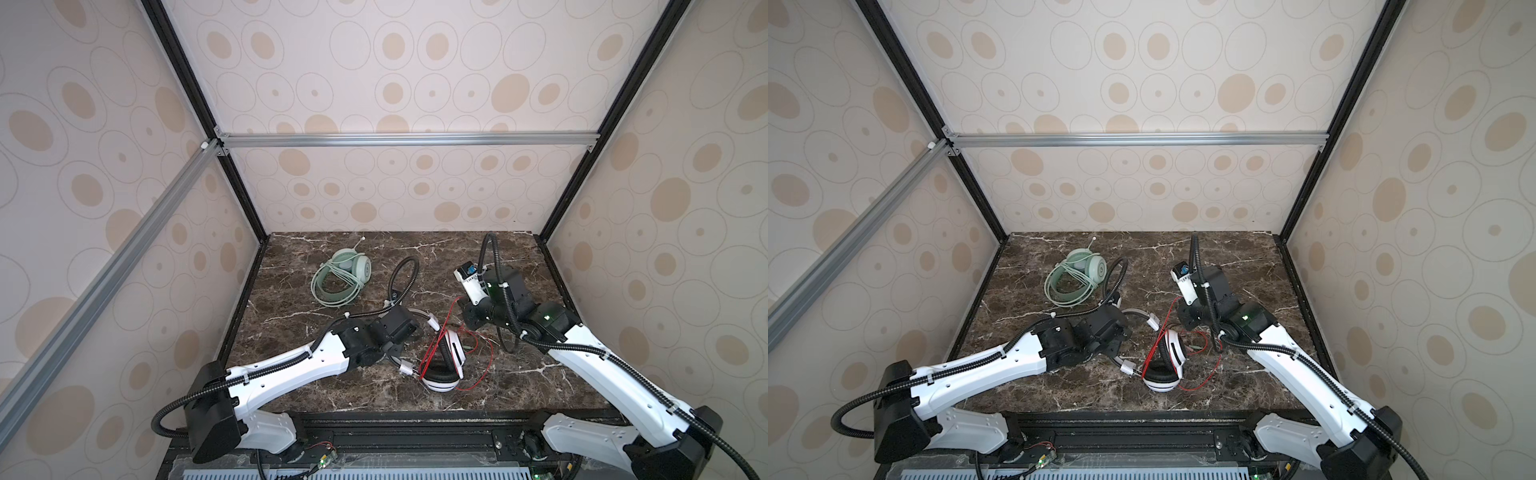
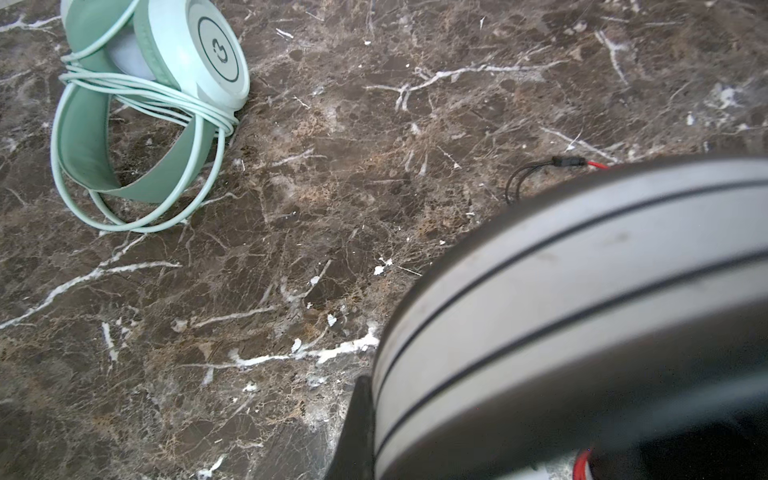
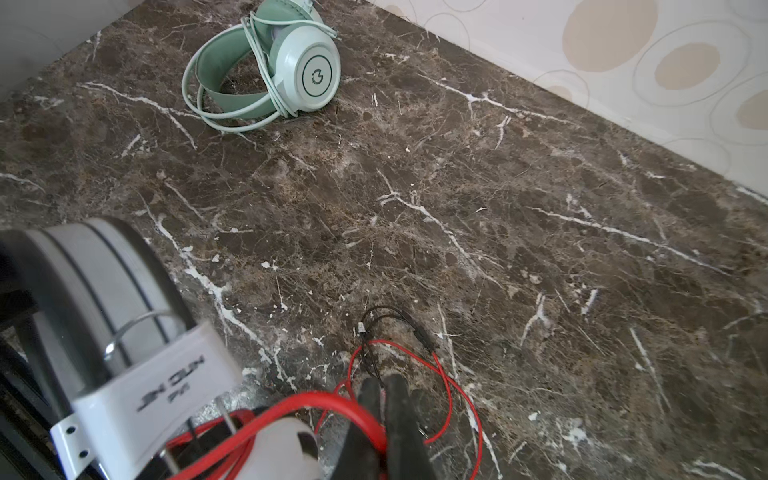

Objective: Wrap the headphones

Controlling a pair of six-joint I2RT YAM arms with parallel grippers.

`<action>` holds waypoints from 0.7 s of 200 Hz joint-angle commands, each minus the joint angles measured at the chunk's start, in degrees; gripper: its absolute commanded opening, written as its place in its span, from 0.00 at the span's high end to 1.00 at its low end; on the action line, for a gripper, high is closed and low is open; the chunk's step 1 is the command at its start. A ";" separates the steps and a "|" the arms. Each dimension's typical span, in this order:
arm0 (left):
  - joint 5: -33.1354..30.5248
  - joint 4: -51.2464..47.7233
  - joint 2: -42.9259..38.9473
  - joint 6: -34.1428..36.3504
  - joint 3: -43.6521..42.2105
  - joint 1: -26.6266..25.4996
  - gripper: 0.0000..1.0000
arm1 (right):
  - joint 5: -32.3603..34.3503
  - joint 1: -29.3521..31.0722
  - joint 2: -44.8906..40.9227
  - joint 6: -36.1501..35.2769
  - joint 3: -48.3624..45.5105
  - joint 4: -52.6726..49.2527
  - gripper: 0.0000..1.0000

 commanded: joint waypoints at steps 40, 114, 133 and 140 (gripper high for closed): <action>0.21 0.19 -4.95 -0.27 3.81 -0.65 1.00 | -13.36 -6.21 2.44 4.93 -4.83 8.97 1.00; 3.43 -0.73 -7.19 0.05 13.06 -0.34 1.00 | -46.18 -12.91 5.89 13.82 -15.11 30.66 0.64; 1.89 -3.07 -6.69 -1.15 17.60 0.82 1.00 | -47.25 -12.91 6.18 16.07 -17.04 33.74 0.40; 0.43 -4.39 -6.38 -2.19 19.46 1.51 1.00 | -47.52 -12.98 5.97 16.30 -17.73 34.38 0.34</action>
